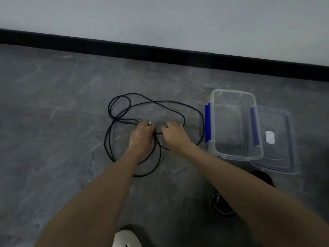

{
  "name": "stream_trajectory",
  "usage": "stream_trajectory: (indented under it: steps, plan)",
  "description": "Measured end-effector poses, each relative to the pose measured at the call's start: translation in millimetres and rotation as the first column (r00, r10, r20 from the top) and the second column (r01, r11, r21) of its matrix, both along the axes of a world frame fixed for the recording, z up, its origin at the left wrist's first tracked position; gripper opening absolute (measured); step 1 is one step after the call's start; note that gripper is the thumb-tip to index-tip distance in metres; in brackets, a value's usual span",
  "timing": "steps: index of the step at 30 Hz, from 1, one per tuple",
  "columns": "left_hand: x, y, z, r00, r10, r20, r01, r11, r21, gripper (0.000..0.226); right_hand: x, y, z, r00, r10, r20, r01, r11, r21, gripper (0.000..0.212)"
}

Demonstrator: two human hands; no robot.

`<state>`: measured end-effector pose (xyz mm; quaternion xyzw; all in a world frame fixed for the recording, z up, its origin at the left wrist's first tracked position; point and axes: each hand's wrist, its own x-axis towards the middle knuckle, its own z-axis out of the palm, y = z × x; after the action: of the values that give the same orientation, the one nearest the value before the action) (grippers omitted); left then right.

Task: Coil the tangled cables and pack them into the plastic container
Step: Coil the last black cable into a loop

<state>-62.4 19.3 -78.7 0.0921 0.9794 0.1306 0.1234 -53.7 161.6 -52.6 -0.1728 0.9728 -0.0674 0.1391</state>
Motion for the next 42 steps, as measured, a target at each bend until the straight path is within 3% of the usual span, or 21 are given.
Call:
stream_trajectory:
  steps: [5,8,11,16,21,25,28,31,36,38,42]
  plan:
    - [-2,12,62,0.991,-0.107,-0.083,0.111,0.993,0.042,0.026,-1,26,64,0.999,-0.028,-0.045,0.023,0.994,-0.109,0.018]
    - [3,19,98,0.975,-0.194,-0.113,0.197,0.98,0.016,0.027,8,38,98,0.994,-0.107,0.025,0.11,0.969,-0.222,0.017]
    - [12,28,135,0.969,-0.242,-0.042,0.243,0.97,0.01,0.028,26,47,128,0.981,-0.152,0.12,0.182,0.933,-0.309,0.017]
    - [46,43,184,0.988,-0.154,-0.017,0.154,0.97,0.19,0.028,67,58,175,0.941,-0.274,0.197,0.334,0.836,-0.436,0.019]
    - [76,61,241,0.993,-0.049,0.105,-0.003,0.891,0.453,0.027,105,75,223,0.909,-0.336,0.247,0.417,0.743,-0.523,0.022]
    - [103,73,287,0.979,0.034,0.201,-0.168,0.692,0.702,0.02,132,91,269,0.892,-0.343,0.296,0.453,0.663,-0.596,0.019]
    - [118,87,322,0.985,0.059,0.164,-0.164,0.626,0.763,0.028,152,104,299,0.878,-0.365,0.31,0.477,0.605,-0.638,0.017]
    - [132,101,354,0.987,0.107,0.117,-0.155,0.506,0.849,0.034,167,117,324,0.909,-0.331,0.252,0.415,0.68,-0.605,0.022]
    - [150,112,381,0.978,0.058,0.2,-0.206,0.154,0.966,0.028,178,123,351,0.928,-0.227,0.295,0.367,0.695,-0.618,0.029]
    - [150,115,383,0.96,0.042,0.277,-0.278,0.038,0.96,0.023,177,124,360,0.921,-0.2,0.333,0.381,0.632,-0.674,0.029]
    - [139,113,381,0.935,0.056,0.349,-0.344,-0.082,0.935,0.025,172,130,371,0.858,-0.152,0.491,0.512,0.352,-0.784,0.023]
